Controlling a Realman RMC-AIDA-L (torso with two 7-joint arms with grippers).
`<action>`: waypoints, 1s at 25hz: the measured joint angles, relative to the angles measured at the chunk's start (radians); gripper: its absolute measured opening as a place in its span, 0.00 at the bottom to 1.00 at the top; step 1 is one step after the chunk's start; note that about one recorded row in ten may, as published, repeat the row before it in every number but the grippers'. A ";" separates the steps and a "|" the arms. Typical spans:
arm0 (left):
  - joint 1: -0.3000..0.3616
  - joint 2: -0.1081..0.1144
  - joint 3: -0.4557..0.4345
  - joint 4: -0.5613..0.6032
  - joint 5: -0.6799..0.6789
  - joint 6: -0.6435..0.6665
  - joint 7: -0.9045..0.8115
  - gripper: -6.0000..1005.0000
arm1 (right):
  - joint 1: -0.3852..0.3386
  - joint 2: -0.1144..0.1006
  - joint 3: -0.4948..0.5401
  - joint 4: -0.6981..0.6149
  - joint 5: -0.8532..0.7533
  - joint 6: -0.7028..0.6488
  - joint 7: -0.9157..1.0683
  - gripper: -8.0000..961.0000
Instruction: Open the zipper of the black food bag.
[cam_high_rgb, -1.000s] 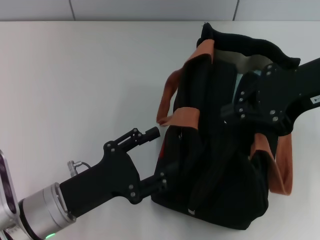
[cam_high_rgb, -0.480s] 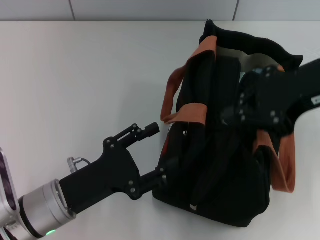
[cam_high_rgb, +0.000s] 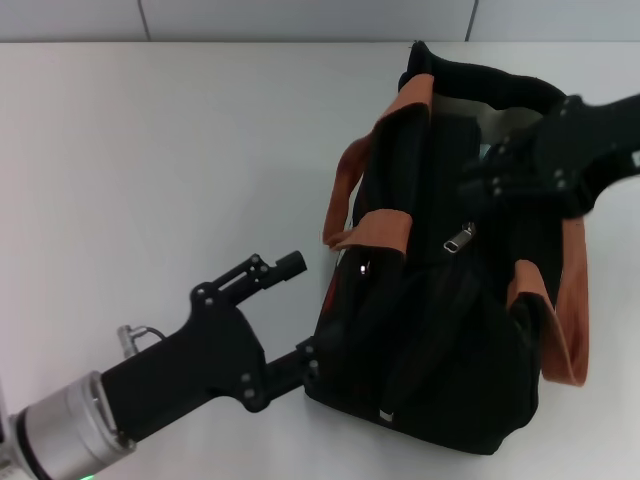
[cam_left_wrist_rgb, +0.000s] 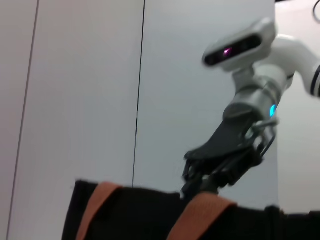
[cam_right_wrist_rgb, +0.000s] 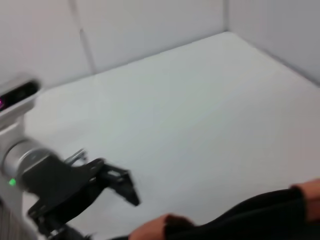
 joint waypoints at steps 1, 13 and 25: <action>0.006 0.000 0.000 0.015 0.000 0.008 -0.003 0.72 | 0.004 -0.001 0.022 0.009 0.000 -0.001 0.014 0.18; 0.028 0.009 -0.100 0.284 -0.009 0.000 -0.126 0.72 | -0.211 0.003 0.263 0.039 0.224 -0.034 -0.031 0.29; -0.220 0.002 -0.210 0.306 -0.003 -0.264 -0.252 0.72 | -0.404 0.010 0.360 0.342 0.318 0.014 -0.303 0.28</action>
